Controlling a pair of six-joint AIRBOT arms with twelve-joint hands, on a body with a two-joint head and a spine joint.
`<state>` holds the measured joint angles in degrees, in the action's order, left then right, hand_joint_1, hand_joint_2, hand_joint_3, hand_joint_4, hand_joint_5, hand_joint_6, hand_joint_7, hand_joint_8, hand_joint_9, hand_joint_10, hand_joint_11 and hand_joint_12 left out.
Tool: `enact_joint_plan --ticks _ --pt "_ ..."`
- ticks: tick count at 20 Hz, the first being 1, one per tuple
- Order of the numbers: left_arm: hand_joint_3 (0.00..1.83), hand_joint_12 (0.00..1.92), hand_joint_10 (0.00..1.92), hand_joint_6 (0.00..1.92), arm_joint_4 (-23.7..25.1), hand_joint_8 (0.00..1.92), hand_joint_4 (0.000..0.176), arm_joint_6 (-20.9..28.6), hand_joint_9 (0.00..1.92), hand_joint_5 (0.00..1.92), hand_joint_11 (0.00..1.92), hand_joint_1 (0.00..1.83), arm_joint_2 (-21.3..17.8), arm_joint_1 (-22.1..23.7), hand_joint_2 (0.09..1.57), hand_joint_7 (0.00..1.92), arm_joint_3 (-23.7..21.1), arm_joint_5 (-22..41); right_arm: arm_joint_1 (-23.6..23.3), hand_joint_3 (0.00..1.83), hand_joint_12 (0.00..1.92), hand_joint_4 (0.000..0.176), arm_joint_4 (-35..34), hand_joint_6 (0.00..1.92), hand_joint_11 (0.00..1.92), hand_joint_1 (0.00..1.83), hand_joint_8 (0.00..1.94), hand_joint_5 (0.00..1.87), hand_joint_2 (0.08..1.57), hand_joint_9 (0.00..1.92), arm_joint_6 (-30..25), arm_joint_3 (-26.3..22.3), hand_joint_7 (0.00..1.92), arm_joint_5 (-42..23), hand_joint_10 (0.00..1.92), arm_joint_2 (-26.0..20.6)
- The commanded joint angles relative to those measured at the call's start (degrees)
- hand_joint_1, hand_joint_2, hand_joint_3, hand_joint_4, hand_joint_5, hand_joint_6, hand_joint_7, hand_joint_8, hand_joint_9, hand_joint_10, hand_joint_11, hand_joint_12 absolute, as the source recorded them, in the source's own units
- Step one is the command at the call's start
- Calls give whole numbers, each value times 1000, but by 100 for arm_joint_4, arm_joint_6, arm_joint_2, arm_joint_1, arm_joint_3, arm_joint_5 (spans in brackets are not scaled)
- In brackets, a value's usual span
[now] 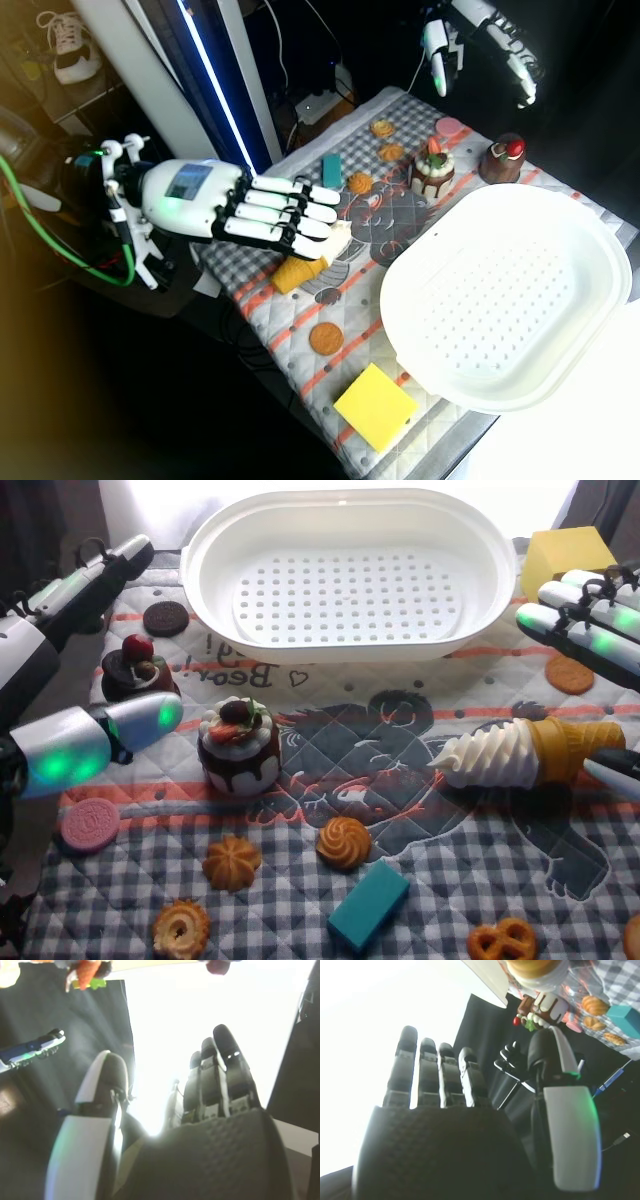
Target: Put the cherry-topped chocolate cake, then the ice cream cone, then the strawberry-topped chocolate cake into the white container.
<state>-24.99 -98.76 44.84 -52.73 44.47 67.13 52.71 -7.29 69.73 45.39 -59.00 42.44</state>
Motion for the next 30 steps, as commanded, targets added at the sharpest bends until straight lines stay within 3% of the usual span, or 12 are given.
enact_joint_plan --ticks 1,6,13,15,18,20,22,24,25,26,27,30 --pt "2 1060 0 0 57 0 136 24 0 0 0 515 -3 79 1219 0 43 715 -41 27 1356 0 5 0 0 716 0 0 1205 33 20 22 0 -715 62 -12" --pt "0 1394 0 0 -303 0 152 24 0 0 0 647 127 199 1157 0 278 374 -40 4 1499 0 -27 0 0 671 0 0 1223 52 20 22 0 -731 123 24" --pt "1 648 0 2 -938 0 101 -2 0 32 0 871 607 489 1097 0 914 -569 1 1 1303 0 -62 0 0 705 0 0 1239 3 13 23 0 -731 2 41" --pt "0 886 0 2 -1066 0 107 -96 0 46 0 945 686 542 1105 0 1016 -723 10 1 1178 0 -71 0 0 697 0 0 1243 17 9 23 0 -731 7 41" --pt "0 1113 2 2 -1372 0 59 -460 6 48 0 1050 890 681 1116 0 1235 -1086 36 0 1297 0 -81 0 0 688 0 0 1225 39 -2 23 0 -732 42 42" --pt "1 1051 5 5 -1484 0 71 -474 21 89 0 1090 1010 736 1121 0 1405 -1291 50 0 1205 0 -93 0 0 667 0 0 1228 41 -18 23 0 -733 63 43" --pt "1 1260 83 27 -1568 39 0 -476 240 250 0 1169 1145 794 1128 208 1577 -1494 67 0 1257 0 -106 0 0 644 0 0 1231 6 -24 23 0 -737 211 43" --pt "0 1675 693 11 -1663 101 0 -539 346 420 21 1224 1284 878 1148 489 1752 -1730 88 0 1320 0 -120 0 0 636 0 0 1228 0 -37 23 0 -749 264 44" --pt "0 1795 1157 8 -1717 438 0 -568 335 478 131 1262 1359 912 1151 457 1849 -1850 99 1 1385 0 -129 0 0 645 0 0 1234 0 -41 23 0 -760 310 47" --pt "5 1895 1447 22 -1761 1278 0 -571 396 534 276 1291 1408 931 1235 625 1926 -1917 108 0 1406 0 -136 0 0 672 0 0 1233 0 -46 23 0 -770 203 48" --pt "3 1916 1642 48 -1772 1475 0 -571 440 605 398 1293 1423 941 1261 646 1947 -1945 110 1 1368 0 -138 0 0 665 0 0 1239 0 -47 23 0 -774 108 49" --pt "0 1921 1888 88 -1778 1496 0 -571 777 688 969 1304 1460 969 1250 692 1990 -1984 120 3 1345 0 -145 0 0 640 0 0 1246 19 -48 23 0 -780 73 50"
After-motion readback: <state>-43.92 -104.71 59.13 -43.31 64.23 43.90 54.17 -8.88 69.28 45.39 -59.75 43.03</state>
